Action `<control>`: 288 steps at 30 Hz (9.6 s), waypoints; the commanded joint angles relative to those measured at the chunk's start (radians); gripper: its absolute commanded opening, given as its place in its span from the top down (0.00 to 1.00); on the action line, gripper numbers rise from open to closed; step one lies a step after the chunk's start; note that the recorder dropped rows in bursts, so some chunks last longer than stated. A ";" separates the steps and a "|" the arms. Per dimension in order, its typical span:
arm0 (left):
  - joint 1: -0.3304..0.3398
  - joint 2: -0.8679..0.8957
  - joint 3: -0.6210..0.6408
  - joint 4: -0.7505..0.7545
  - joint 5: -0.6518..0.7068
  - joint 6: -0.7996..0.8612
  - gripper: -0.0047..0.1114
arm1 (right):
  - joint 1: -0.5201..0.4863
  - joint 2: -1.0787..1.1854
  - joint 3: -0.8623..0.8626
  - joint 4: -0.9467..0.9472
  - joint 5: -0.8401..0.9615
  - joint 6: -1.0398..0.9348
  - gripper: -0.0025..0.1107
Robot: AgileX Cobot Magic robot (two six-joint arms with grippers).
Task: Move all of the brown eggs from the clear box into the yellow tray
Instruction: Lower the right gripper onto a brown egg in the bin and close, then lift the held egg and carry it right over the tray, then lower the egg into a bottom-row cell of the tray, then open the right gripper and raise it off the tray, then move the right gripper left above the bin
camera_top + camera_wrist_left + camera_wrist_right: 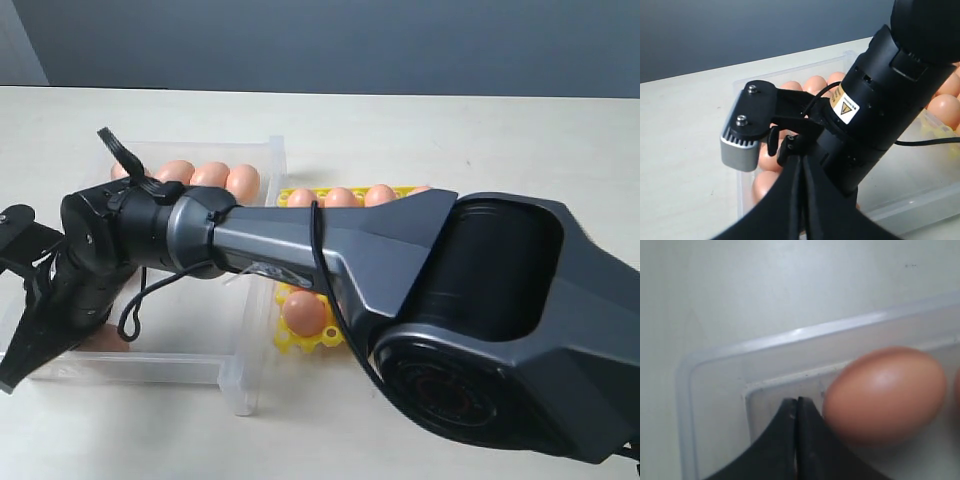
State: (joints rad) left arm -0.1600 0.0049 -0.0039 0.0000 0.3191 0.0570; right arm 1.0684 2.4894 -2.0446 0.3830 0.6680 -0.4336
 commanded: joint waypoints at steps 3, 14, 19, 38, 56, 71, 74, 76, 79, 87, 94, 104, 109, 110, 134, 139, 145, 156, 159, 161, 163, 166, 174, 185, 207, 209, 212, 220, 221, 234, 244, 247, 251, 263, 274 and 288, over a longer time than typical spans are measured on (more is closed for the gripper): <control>-0.001 -0.005 0.004 0.000 -0.010 -0.003 0.96 | 0.003 -0.021 -0.006 -0.018 0.023 -0.001 0.98; -0.001 -0.005 0.004 0.000 -0.010 -0.003 0.96 | 0.003 -0.091 -0.006 -0.160 0.111 0.046 0.98; -0.001 -0.005 0.004 0.000 -0.010 -0.003 0.96 | 0.003 -0.056 -0.006 -0.192 0.076 0.048 0.77; -0.001 -0.005 0.004 0.000 -0.010 -0.003 0.96 | 0.003 -0.034 -0.006 -0.224 0.117 0.152 0.65; -0.001 -0.005 0.004 0.000 -0.010 -0.003 0.96 | 0.003 -0.055 -0.006 -0.427 0.296 0.393 0.43; -0.001 -0.005 0.004 0.000 -0.010 -0.003 0.96 | 0.016 -0.109 -0.006 -0.597 0.331 0.445 0.95; -0.001 -0.005 0.004 0.000 -0.010 -0.003 0.96 | 0.021 -0.181 -0.006 -0.677 0.338 0.522 0.95; -0.001 -0.005 0.004 0.000 -0.010 -0.003 0.96 | 0.021 -0.241 -0.006 -0.714 0.342 0.550 0.95; -0.001 -0.005 0.004 0.000 -0.010 -0.003 0.96 | 0.021 -0.322 -0.006 -0.764 0.345 0.595 0.95; -0.001 -0.005 0.004 0.000 -0.010 -0.003 0.96 | 0.021 -0.730 0.350 -1.070 0.339 0.905 0.95; -0.001 -0.005 0.004 0.000 -0.010 -0.003 0.96 | 0.021 -1.096 1.057 -1.381 0.124 1.508 0.98; -0.001 -0.005 0.004 0.000 -0.010 -0.003 0.96 | 0.019 -1.186 1.613 -2.109 -0.024 2.548 0.98; -0.001 -0.005 0.004 0.000 -0.010 -0.003 0.96 | 0.002 -1.186 1.626 -2.112 0.005 2.548 0.98; -0.001 -0.005 0.004 0.000 -0.010 -0.003 0.96 | -0.015 -1.180 1.626 -2.116 0.002 2.548 0.98; -0.001 -0.005 0.004 0.000 -0.010 -0.003 0.96 | -0.258 -0.924 1.449 -2.127 -0.303 2.429 0.98; -0.001 -0.005 0.004 0.000 -0.010 -0.003 0.96 | -0.258 -0.877 1.449 -2.127 -0.273 2.429 0.98; -0.001 -0.005 0.004 0.000 -0.010 -0.003 0.96 | -0.258 -0.864 1.449 -2.127 -0.255 2.455 0.98; -0.001 -0.005 0.004 0.000 -0.010 -0.003 0.96 | -0.258 -0.857 1.449 -2.127 -0.300 2.477 0.98; -0.001 -0.005 0.004 0.000 -0.010 -0.003 0.96 | -0.258 -0.857 1.449 -2.127 -0.304 2.477 0.98; -0.001 -0.005 0.004 0.000 -0.010 -0.003 0.96 | -0.258 -0.857 1.449 -2.127 -0.316 2.474 0.98; -0.001 -0.005 0.004 0.000 -0.010 -0.003 0.96 | -0.258 -0.857 1.449 -2.127 -0.325 2.468 0.98; -0.001 -0.005 0.004 0.000 -0.010 -0.003 0.96 | -0.258 -0.857 1.447 -2.127 -0.329 2.467 0.98; -0.001 -0.005 0.004 0.000 -0.010 -0.003 0.96 | -0.258 -0.857 1.411 -2.127 -0.365 2.454 0.98; -0.001 -0.005 0.004 0.000 -0.010 -0.003 0.96 | -0.258 -0.857 1.411 -2.127 -0.365 2.444 0.67; -0.001 -0.005 0.004 0.000 -0.010 -0.003 0.96 | -0.258 -0.857 1.411 -2.127 -0.362 2.423 0.55; -0.001 -0.005 0.004 0.000 -0.010 -0.003 0.96 | -0.258 -0.857 1.411 -2.127 -0.357 2.423 0.46; -0.001 -0.005 0.004 0.000 -0.010 -0.003 0.96 | -0.258 -0.857 1.411 -2.127 -0.345 2.423 0.40; -0.001 -0.005 0.004 0.000 -0.010 -0.003 0.96 | -0.258 -0.857 1.411 -2.127 -0.331 2.423 0.41; -0.001 -0.005 0.004 0.000 -0.010 -0.003 0.96 | -0.258 -0.862 1.411 -2.127 -0.331 2.423 0.41; -0.001 -0.005 0.004 0.000 -0.010 -0.003 0.96 | -0.258 -1.158 1.411 -2.127 -0.407 2.421 0.41; -0.001 -0.005 0.004 0.000 -0.010 -0.003 0.96 | -0.258 -1.133 1.258 -2.127 -0.668 2.421 0.41; -0.001 -0.005 0.004 0.000 -0.010 -0.003 0.96 | -0.255 -1.033 1.154 -2.127 -0.697 2.421 0.41; -0.001 -0.005 0.004 0.000 -0.010 -0.003 0.96 | -0.241 -0.860 0.980 -2.127 -0.763 2.396 0.52; -0.001 -0.005 0.004 0.000 -0.010 -0.003 0.96 | -0.241 -0.342 0.510 -2.127 -0.992 2.488 0.48; -0.001 -0.005 0.004 0.000 -0.010 -0.003 0.96 | -0.243 -0.361 0.440 -2.127 -1.408 2.550 0.85; -0.001 -0.005 0.004 0.000 -0.010 -0.003 0.96 | -0.171 -0.811 0.440 -2.127 -1.583 2.550 0.87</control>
State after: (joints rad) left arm -0.1600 0.0049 -0.0039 0.0000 0.3191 0.0570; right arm 0.8914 1.7692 -1.5974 -1.7462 -0.9568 2.0825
